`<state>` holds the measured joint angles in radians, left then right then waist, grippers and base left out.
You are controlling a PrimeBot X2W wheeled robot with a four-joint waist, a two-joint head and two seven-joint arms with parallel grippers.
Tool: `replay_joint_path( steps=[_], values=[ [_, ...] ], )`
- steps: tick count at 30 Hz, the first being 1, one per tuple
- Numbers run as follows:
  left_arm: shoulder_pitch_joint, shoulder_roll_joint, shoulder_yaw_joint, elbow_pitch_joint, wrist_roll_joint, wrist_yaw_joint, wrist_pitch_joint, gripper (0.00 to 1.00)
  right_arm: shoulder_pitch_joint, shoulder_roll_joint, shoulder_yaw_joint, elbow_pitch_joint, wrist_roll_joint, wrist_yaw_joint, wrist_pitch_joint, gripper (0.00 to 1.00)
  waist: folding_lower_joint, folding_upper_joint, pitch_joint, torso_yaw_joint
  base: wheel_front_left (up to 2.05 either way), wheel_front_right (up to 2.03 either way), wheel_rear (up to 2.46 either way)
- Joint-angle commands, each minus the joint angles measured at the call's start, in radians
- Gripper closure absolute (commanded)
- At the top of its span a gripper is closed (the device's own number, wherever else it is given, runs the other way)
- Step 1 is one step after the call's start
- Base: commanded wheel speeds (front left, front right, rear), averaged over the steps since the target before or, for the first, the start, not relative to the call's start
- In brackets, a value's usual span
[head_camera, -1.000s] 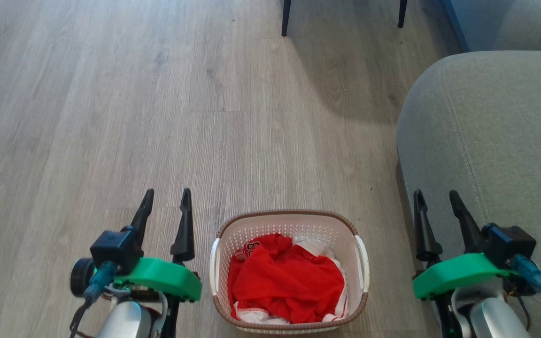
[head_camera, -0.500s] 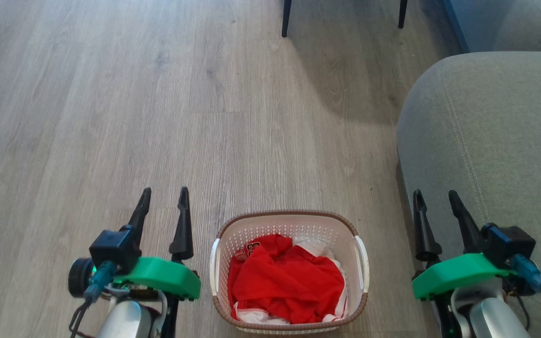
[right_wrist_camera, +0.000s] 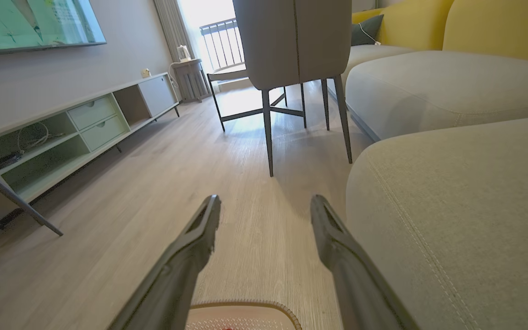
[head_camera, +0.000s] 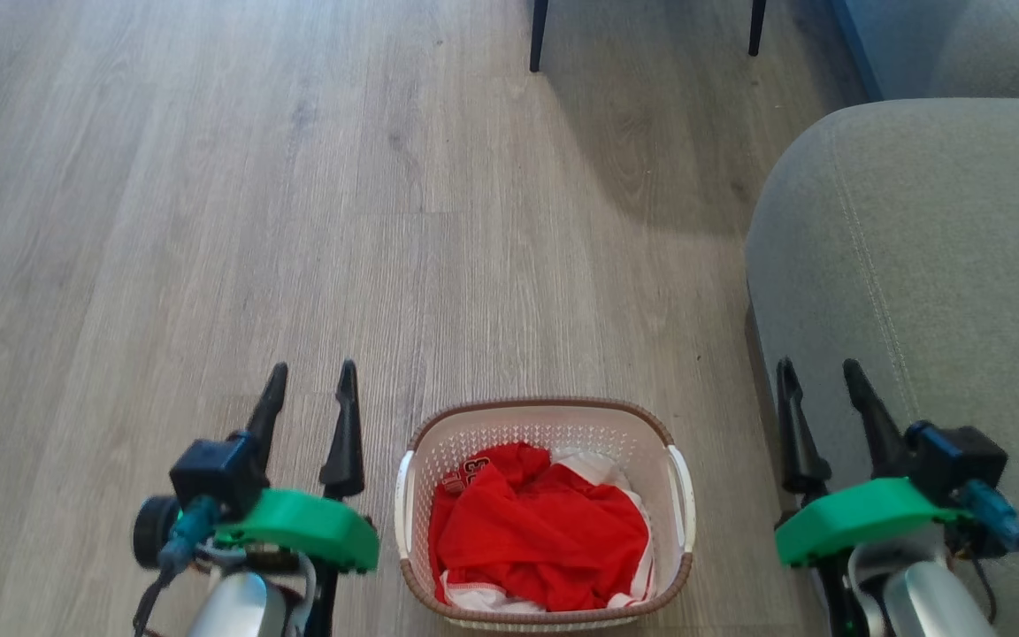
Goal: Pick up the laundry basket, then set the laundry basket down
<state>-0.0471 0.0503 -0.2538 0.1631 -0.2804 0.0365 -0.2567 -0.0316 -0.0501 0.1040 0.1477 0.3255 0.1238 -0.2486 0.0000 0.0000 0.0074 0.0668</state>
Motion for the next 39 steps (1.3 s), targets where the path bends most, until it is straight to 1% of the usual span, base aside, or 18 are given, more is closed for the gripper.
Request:
replay_joint_path(
  steps=[1,5,13,39],
  values=[
    [0.002,0.0,-0.001,0.005,-0.014,-0.001,0.0,1.0,0.0,0.0,0.0,0.0,0.0,0.0,0.0,1.0,0.0,0.0,0.0,0.0,0.0,0.0,0.0],
    [0.032,0.0,0.0,0.056,-0.026,-0.002,0.002,1.0,0.011,0.0,0.001,0.052,0.008,0.0,0.003,1.0,0.0,0.0,0.0,-0.001,0.0,0.0,0.0],
    [0.027,0.006,0.02,0.057,-0.128,-0.013,0.023,1.0,0.005,-0.006,-0.007,0.055,0.108,0.001,0.023,1.0,0.0,0.0,0.0,-0.005,0.0,0.0,0.0],
    [0.007,0.017,0.078,0.065,-0.402,-0.047,0.084,1.0,-0.012,-0.017,-0.036,0.064,0.377,0.002,0.083,1.0,0.0,0.0,-0.001,-0.019,0.0,0.0,0.0]
  ],
)
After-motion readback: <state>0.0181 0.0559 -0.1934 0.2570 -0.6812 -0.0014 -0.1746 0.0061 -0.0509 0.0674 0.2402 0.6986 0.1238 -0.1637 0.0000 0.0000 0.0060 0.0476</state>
